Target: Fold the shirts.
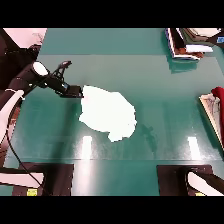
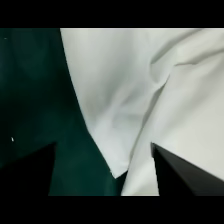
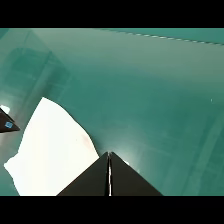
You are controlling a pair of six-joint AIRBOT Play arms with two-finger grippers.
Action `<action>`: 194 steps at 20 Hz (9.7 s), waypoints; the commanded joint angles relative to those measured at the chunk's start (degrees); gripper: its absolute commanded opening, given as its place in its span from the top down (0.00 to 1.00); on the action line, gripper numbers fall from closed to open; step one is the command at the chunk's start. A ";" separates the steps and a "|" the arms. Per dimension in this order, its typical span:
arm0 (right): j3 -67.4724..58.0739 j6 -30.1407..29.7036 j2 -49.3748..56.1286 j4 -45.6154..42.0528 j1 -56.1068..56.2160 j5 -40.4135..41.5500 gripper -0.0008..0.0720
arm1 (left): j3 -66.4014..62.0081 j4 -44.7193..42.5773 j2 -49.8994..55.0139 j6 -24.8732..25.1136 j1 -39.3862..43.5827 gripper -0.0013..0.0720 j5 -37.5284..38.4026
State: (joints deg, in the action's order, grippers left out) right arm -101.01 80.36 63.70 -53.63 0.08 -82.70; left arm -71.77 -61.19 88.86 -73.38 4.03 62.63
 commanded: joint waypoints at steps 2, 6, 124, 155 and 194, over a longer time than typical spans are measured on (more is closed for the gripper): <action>0.02 0.92 0.02 0.02 0.04 0.07 0.97 | 1.88 7.41 4.07 3.76 -0.61 0.07 -3.91; 0.07 0.92 0.04 0.02 0.07 0.20 0.97 | 1.88 12.24 5.31 5.90 0.24 0.07 -5.97; 20.33 -8.83 24.94 -5.90 11.10 8.13 0.34 | 1.20 -12.44 -24.94 -1.20 7.52 0.94 0.94; 8.50 -9.64 -6.71 -0.37 1.29 21.92 0.97 | -34.03 -13.03 -36.00 -1.20 7.52 0.94 3.98; 30.64 -0.94 12.72 -0.42 -5.79 17.25 0.97 | -30.75 -0.02 10.73 -2.69 -4.98 0.07 18.45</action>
State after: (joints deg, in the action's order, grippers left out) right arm -70.48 79.99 76.40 -54.04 -5.74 -64.47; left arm -106.74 -62.72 103.15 -75.26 3.31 74.11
